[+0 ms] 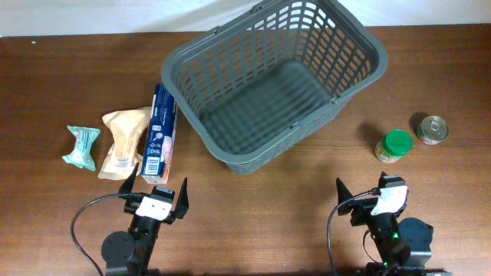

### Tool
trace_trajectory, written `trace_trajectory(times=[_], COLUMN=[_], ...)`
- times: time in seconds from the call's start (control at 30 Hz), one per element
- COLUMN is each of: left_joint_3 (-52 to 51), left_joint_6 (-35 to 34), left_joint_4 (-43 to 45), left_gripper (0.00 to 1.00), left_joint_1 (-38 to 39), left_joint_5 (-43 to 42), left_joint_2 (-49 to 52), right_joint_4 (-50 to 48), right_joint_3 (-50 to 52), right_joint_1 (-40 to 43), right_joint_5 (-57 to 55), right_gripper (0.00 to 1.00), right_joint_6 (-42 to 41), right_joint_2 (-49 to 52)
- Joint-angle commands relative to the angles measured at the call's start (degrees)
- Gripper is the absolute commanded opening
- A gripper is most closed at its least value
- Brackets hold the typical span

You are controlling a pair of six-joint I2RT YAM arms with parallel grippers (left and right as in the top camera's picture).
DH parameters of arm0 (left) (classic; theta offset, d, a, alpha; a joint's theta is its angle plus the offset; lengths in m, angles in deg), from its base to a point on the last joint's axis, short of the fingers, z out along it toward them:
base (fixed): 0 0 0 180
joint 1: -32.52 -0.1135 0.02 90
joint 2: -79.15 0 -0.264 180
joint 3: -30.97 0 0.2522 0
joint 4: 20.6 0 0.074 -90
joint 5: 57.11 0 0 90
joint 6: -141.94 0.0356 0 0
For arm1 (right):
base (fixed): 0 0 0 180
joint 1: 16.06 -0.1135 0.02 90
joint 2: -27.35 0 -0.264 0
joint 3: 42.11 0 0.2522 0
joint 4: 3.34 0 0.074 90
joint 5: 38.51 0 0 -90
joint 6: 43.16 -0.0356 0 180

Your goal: Pack container

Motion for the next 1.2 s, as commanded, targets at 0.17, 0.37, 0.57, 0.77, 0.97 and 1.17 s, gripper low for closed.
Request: trace_trajectory(times=[0.17,0.37,0.57,0.77,0.97,1.17], left_joint_3=[-0.59,-0.59,-0.59,-0.59,-0.59,-0.59], left_joint_6=[0.68,0.68,0.68,0.68,0.68,0.68], left_joint_4=[0.22,0.22,0.22,0.22,0.22,1.07], left_gripper=[0.99,0.99,0.99,0.99,0.99,0.99], left_joint_1=[0.24,0.24,0.24,0.24,0.24,0.24], left_joint_5=[0.22,0.22,0.22,0.22,0.22,0.15], left_joint_2=[-0.55,-0.55,-0.55,-0.55,-0.55,-0.55], right_joint_4=[-0.11,-0.11,-0.11,-0.11,-0.11,-0.11], right_joint_3=[0.42,0.42,0.42,0.42,0.42,0.42], right_joint_1=[-0.31,-0.31,-0.31,-0.31,-0.31,-0.31], right_joint_5=[-0.52,-0.52,-0.52,-0.52,-0.52,-0.55], right_gripper=[0.99,0.99,0.99,0.99,0.99,0.99], right_joint_6=[0.22,0.22,0.22,0.22,0.22,0.22], right_joint_2=[-0.44,-0.44,-0.44,-0.44,-0.44,-0.44])
